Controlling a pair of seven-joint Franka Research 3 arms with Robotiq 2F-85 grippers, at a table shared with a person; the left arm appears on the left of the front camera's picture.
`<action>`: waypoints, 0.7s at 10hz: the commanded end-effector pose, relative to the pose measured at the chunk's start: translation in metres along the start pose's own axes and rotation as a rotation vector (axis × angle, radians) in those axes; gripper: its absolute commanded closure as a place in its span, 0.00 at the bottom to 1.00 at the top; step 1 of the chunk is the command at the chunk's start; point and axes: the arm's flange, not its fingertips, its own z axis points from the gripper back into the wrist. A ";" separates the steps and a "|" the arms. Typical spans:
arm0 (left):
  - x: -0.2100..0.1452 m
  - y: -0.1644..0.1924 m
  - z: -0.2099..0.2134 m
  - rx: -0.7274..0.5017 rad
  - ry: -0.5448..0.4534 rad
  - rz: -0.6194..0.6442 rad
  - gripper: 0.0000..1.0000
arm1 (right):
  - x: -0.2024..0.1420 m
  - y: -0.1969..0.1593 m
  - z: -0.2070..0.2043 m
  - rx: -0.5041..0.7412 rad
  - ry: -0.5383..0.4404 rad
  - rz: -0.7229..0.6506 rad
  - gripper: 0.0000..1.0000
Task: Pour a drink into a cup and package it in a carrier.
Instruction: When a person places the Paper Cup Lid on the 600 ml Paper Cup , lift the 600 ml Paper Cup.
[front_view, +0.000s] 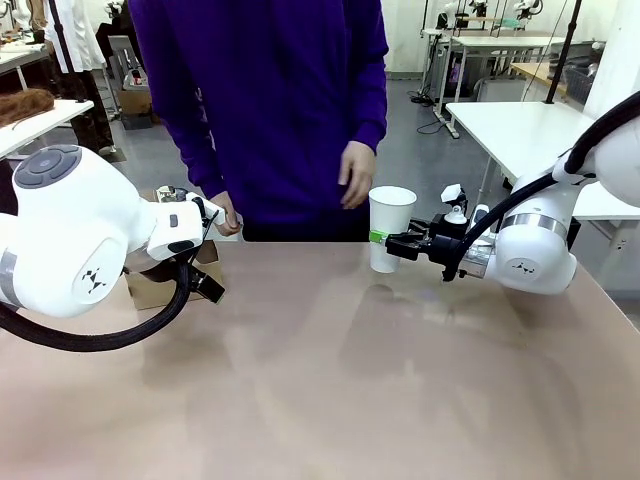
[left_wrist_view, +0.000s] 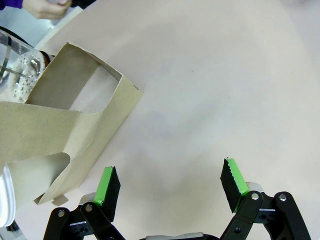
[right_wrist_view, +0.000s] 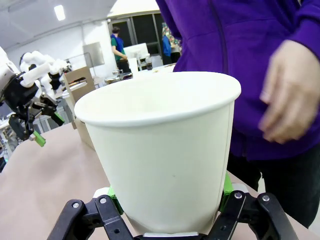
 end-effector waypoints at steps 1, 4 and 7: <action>0.000 0.000 0.000 -0.002 -0.001 0.002 0.00 | 0.005 0.003 0.000 0.000 -0.004 0.004 0.20; 0.000 0.000 0.000 -0.002 -0.001 0.002 0.00 | 0.005 0.003 0.000 0.000 -0.004 0.004 0.20; 0.000 0.000 0.000 -0.002 -0.001 0.002 0.00 | 0.005 0.003 0.000 0.000 -0.004 0.004 0.20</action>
